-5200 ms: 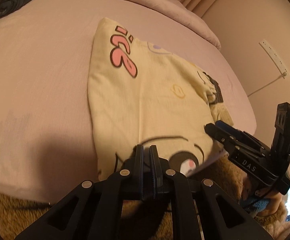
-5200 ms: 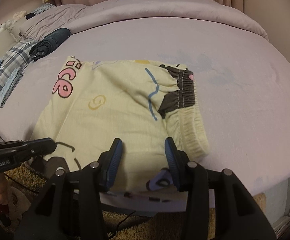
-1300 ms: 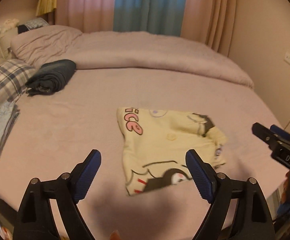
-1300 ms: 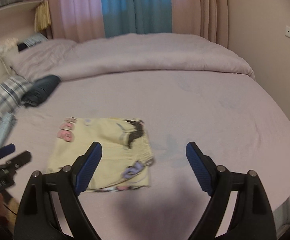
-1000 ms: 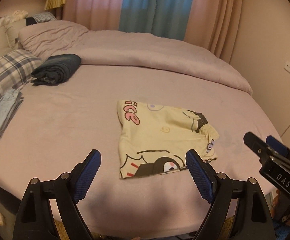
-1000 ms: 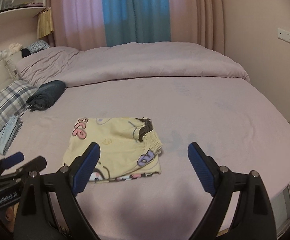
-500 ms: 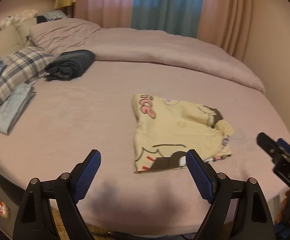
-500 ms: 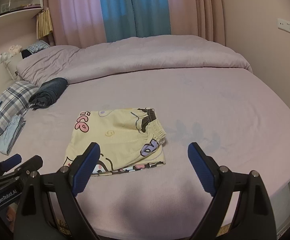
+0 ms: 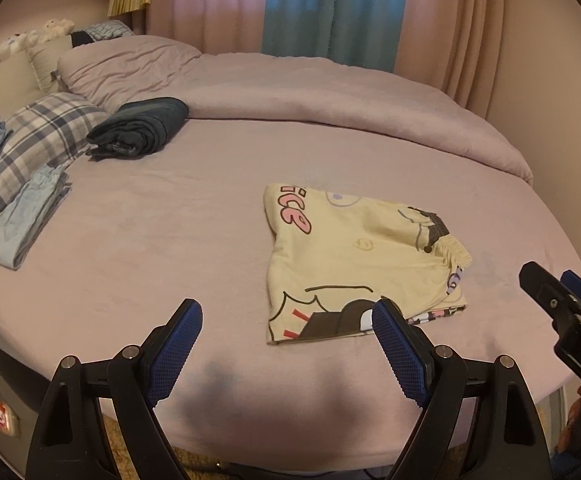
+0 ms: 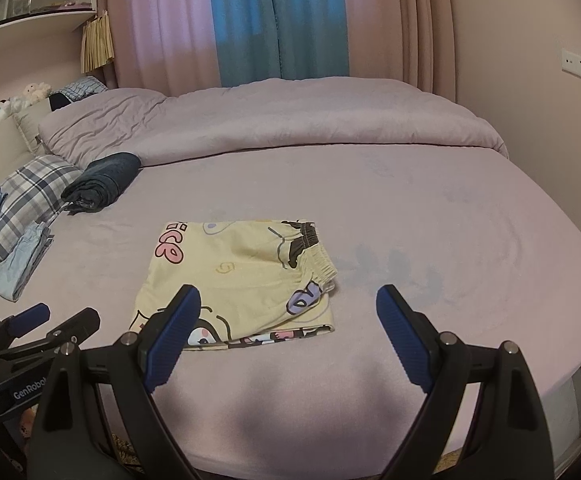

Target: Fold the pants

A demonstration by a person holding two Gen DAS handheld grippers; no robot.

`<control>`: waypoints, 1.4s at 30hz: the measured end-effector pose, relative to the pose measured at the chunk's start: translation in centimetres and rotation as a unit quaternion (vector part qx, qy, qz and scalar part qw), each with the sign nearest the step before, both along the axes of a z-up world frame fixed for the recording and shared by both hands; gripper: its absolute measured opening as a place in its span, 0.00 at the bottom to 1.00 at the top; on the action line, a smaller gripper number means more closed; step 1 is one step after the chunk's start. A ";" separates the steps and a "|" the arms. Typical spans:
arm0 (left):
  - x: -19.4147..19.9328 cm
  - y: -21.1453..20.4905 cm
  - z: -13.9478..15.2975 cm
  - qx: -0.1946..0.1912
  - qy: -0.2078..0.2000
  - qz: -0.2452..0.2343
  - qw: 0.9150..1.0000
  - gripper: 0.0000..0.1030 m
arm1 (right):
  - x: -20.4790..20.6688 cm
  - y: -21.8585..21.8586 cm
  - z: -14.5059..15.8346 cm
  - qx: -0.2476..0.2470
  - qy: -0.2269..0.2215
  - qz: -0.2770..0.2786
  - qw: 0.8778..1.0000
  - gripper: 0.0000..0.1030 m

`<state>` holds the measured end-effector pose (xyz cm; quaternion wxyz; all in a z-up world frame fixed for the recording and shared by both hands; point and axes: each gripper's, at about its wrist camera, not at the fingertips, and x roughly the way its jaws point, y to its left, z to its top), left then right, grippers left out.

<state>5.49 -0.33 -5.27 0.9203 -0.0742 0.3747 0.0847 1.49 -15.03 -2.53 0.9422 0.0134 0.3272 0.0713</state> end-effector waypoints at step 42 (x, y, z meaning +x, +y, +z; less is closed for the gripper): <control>-0.4 0.0 0.7 -0.018 -0.014 0.000 1.000 0.84 | -0.1 2.0 -0.7 -0.018 0.008 0.005 1.000 0.88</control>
